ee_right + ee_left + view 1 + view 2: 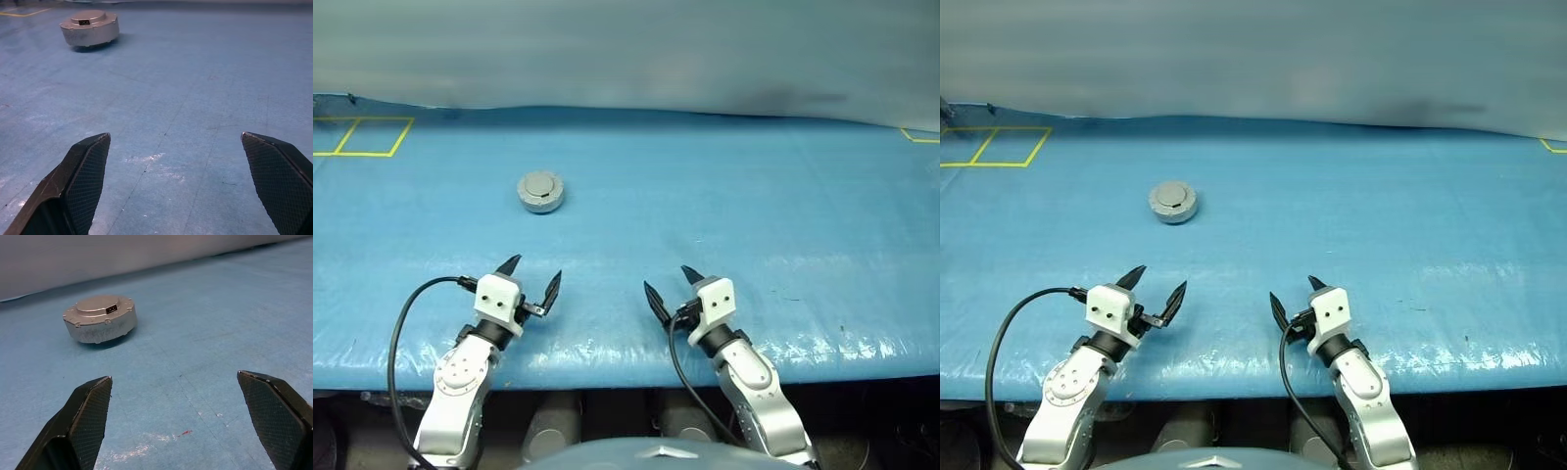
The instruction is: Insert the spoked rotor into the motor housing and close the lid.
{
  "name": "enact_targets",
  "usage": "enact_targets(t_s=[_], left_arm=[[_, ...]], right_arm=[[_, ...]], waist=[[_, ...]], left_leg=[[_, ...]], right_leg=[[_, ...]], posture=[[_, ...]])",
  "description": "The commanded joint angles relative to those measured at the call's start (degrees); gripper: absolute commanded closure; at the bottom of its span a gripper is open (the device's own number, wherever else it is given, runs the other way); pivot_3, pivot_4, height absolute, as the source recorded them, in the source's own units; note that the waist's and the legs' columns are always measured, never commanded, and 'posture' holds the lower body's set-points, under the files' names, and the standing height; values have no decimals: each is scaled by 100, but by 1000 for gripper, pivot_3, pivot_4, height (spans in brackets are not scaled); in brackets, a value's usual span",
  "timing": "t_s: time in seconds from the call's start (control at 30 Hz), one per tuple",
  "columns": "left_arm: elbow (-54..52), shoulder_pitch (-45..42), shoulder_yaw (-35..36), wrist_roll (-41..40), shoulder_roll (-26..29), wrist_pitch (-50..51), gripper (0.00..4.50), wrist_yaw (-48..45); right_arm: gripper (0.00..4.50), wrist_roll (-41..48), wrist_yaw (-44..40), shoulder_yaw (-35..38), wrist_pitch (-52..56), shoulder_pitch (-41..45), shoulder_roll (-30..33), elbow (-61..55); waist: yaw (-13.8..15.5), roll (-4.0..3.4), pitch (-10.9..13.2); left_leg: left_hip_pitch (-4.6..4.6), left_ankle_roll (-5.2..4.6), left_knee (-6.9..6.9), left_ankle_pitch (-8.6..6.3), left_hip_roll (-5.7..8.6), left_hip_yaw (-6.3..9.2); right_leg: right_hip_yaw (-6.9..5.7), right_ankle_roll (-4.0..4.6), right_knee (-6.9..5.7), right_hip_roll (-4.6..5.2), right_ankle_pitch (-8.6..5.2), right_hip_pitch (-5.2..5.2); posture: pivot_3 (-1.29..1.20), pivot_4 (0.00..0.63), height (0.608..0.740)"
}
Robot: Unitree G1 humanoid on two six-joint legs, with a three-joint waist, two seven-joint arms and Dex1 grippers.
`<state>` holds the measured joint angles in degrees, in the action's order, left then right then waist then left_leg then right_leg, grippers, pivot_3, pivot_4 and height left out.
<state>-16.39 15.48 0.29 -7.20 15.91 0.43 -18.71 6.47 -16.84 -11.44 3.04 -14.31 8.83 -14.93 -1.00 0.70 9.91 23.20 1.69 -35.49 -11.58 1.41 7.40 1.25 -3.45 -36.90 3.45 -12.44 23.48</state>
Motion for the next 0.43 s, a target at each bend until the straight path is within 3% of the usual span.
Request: enact_targets(t_s=[0.03,0.43], left_arm=[[-22,-77,81,-23,-40,-142,34,18],[72,-157,112,-71,-91,-137,34,-9]], right_arm=[[0,-33,-17,-60,-93,9,-30,-171],[0,-76,-55,-55,-11,40,-10,-150]], waist=[[-1,0,0],[-6,0,0]], left_leg=[[0,0,0,0,0,0],[0,-1,-1,1,0,0]], right_leg=[[0,0,0,0,0,0],[-1,0,-2,-1,0,-2]], posture=[[0,150,740],[0,150,740]])
